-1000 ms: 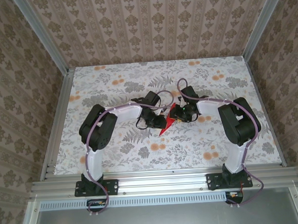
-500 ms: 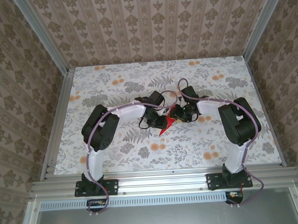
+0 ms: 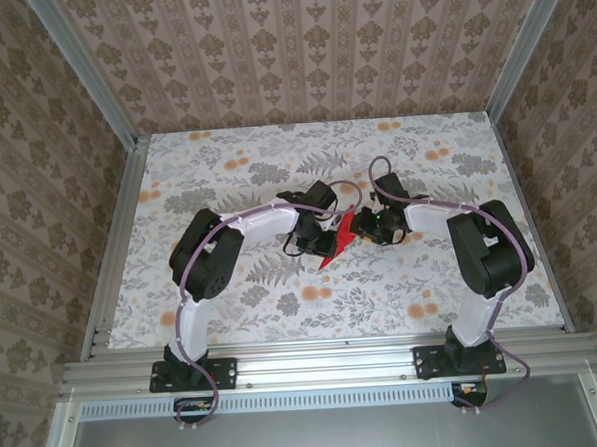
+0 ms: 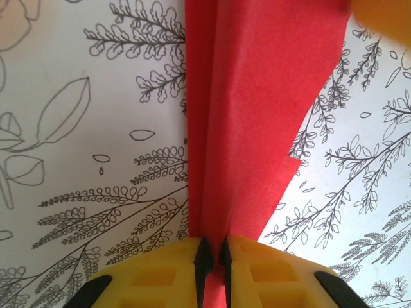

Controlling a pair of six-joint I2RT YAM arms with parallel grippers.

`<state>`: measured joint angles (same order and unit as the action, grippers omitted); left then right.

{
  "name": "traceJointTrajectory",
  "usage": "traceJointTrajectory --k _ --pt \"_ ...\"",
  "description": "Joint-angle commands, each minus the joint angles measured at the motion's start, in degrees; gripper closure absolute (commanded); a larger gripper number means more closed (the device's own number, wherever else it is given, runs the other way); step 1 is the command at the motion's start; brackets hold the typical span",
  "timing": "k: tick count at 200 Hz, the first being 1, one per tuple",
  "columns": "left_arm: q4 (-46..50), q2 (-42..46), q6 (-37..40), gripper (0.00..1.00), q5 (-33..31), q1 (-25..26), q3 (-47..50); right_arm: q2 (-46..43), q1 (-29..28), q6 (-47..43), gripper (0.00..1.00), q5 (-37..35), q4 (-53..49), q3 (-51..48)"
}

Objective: Fold a paper plane with a square sheet of paper (pick it up from the middle)
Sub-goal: Fold the wing for the fifth time at the center of the table.

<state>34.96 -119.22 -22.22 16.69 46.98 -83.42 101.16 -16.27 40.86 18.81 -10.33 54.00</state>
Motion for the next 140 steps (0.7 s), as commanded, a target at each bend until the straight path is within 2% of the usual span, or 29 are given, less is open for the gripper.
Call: traceJointTrajectory --k 1,57,95,140 --pt "6.0 -4.9 0.8 0.82 -5.5 0.2 1.8 -3.8 0.4 0.8 0.68 -2.0 0.5 -1.3" --pt "6.5 -5.7 0.7 0.83 -5.4 0.2 1.2 -4.0 -1.7 0.8 0.85 3.1 3.5 -3.5" --pt "7.0 -6.0 0.7 0.83 -5.4 0.2 0.7 -1.9 -3.1 2.0 0.89 5.4 6.8 -3.4" --pt "7.2 -6.0 0.7 0.83 -5.3 0.3 0.4 1.4 -3.4 2.5 0.89 6.1 8.1 -2.2"
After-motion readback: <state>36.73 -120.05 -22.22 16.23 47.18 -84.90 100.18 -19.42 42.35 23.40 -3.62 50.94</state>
